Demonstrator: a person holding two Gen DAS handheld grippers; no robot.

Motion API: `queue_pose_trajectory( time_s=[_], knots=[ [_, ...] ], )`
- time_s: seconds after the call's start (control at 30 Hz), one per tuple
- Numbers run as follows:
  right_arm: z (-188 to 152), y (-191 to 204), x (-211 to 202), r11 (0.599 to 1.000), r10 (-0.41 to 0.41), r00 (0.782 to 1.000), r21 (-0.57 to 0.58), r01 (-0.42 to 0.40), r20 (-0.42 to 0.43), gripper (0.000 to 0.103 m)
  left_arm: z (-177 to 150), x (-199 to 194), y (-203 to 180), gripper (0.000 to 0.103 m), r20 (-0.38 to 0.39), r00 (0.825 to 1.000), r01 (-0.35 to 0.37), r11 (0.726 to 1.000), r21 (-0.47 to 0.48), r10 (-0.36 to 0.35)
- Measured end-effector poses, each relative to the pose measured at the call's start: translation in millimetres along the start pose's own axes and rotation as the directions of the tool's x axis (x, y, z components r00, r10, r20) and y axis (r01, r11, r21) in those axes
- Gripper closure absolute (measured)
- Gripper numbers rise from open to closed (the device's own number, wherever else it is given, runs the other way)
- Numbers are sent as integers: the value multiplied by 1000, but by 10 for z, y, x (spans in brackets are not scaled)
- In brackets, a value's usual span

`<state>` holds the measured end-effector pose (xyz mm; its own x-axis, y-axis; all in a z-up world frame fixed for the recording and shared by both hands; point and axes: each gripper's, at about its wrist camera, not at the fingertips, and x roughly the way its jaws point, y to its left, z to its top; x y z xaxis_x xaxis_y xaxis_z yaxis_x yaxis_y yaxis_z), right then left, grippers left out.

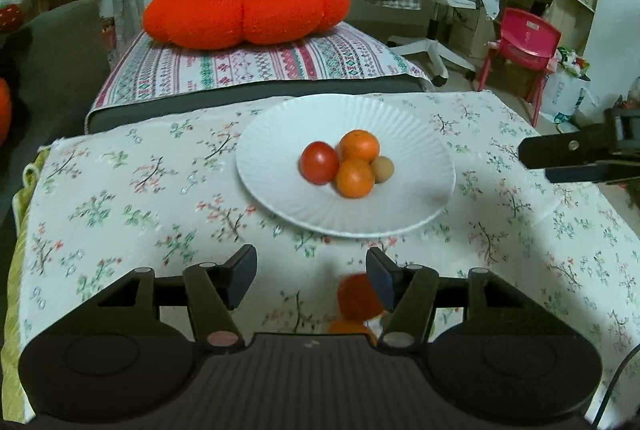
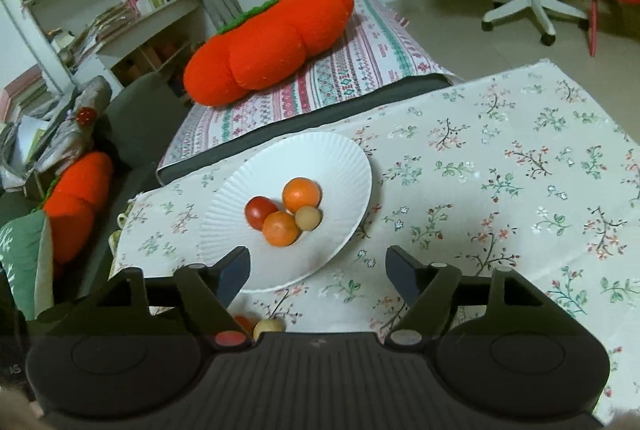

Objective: Organize fruits
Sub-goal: 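Withdraw both tools from the plate back to the fruit cluster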

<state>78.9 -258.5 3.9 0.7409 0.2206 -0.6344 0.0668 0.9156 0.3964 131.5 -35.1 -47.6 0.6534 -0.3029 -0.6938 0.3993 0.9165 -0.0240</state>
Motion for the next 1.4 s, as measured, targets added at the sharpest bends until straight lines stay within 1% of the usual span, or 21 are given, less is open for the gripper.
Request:
queue_pose_trajectory(
  time_s=[0.03, 0.1, 0.17, 0.23, 0.27, 0.33, 0.37, 0.4, 0.47, 0.6, 0.77, 0.9, 1.0, 1.17, 1.27, 1.4],
  knots=[
    [-5, 29, -30, 1000, -2, 1000, -16, 2, 5, 22, -17, -28, 6, 60, -7, 1000, -4, 1000, -12, 4],
    [-21, 88, -84, 998, -16, 1000, -64, 16, 10, 15, -58, -73, -1, 52, -32, 999, -33, 999, -38, 31],
    [-30, 144, -127, 993, -26, 1000, -114, 28, 13, 13, -100, -126, -13, 51, -49, 998, -47, 997, -55, 45],
    [-50, 192, -156, 989, -22, 1000, -143, 23, 10, 10, -136, -197, -25, 51, -53, 998, -44, 996, -74, 40],
    [-67, 217, -162, 988, -13, 1000, -155, 13, 0, 9, -156, -245, -30, 50, -49, 998, -42, 996, -82, 38],
    [-106, 258, -159, 984, -3, 1000, -176, -1, -21, 8, -188, -329, -38, 42, -39, 999, -40, 995, -94, 36],
    [-134, 287, -155, 982, -3, 999, -191, -4, -32, 8, -205, -364, -42, 35, -34, 999, -44, 994, -100, 40],
    [-168, 310, -151, 978, -6, 999, -209, -3, -43, 7, -221, -393, -42, 32, -31, 998, -48, 993, -105, 45],
    [-261, 335, -175, 971, -22, 998, -240, 9, -51, 6, -254, -431, -36, 31, -32, 998, -50, 993, -112, 46],
    [-432, 350, -186, 959, -42, 996, -284, 17, -81, 6, -308, -445, -4, 23, -47, 997, -60, 991, -123, 55],
    [-494, 381, -144, 957, -51, 994, -290, 21, -97, 6, -386, -436, 54, 19, -71, 993, -97, 988, -122, 89],
    [-528, 405, -130, 951, -60, 994, -309, 30, -88, 6, -423, -394, 93, 19, -93, 990, -114, 986, -118, 103],
    [-550, 400, -119, 950, -58, 994, -311, 27, -91, 6, -435, -385, 123, 19, -101, 990, -108, 987, -122, 96],
    [-635, 456, -33, 933, -76, 991, -357, 33, -107, 7, -464, -312, 176, 19, -130, 989, -95, 984, -149, 76],
    [-679, 481, 16, 928, -70, 989, -373, 17, -129, 12, -490, -263, 170, 19, -143, 988, -81, 985, -155, 59],
    [-752, 550, 24, 906, -49, 989, -424, -14, -136, 19, -536, -181, 72, 19, -155, 986, -73, 992, -105, 56]
  ],
)
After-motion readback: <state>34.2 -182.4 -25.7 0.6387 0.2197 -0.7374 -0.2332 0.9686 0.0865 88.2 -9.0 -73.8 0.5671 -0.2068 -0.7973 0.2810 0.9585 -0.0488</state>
